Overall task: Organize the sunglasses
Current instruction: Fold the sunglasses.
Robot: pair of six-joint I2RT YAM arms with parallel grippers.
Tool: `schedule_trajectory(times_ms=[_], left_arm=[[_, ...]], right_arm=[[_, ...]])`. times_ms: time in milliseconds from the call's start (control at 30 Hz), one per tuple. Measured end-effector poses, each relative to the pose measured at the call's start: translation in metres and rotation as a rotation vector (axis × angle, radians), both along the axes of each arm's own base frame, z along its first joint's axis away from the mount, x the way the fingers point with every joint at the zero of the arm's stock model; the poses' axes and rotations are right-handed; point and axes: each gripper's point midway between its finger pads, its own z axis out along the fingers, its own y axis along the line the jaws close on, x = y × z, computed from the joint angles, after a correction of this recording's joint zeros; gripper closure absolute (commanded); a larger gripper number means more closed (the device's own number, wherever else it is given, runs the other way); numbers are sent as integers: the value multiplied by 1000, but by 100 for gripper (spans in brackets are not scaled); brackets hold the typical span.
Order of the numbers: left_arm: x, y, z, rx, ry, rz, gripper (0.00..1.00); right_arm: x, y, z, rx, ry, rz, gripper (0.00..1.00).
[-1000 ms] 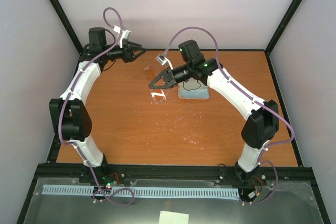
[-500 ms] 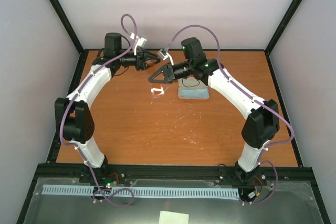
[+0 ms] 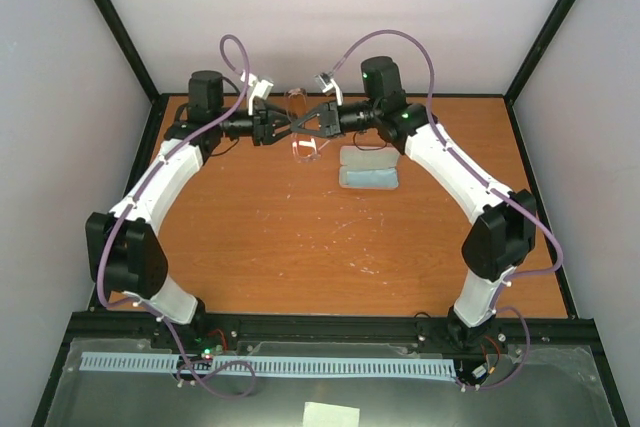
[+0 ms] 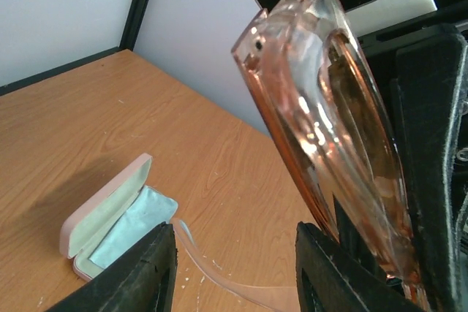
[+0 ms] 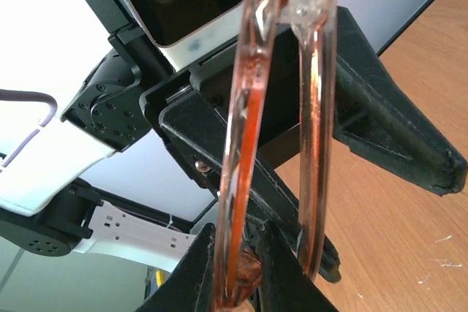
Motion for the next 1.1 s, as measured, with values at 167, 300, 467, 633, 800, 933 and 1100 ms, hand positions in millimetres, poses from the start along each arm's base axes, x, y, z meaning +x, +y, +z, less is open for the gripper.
schedule_trajectory(times_ms=[167,300,467,633,800,933,1100], left_arm=[[-1,3,-4,-1,14,18,50],[10,7,-17,61,-6,92,51],[32,18,-40,171,-11,235,76],[24,16,-54,185,19,226,92],[-14,-8,-71,173,51,93,91],[-37,-27,-73,147,60,-13,89],[-49,-42,-60,86,25,-102,89]], right_arm=[[3,1,0,7,4,11,97],[11,0,-5,-6,21,-23,97],[31,-17,0,-13,20,-131,97],[63,-54,12,4,26,-306,97],[85,-69,20,46,73,-407,97],[89,-67,23,108,148,-415,97],[90,-65,-6,172,321,-414,97]])
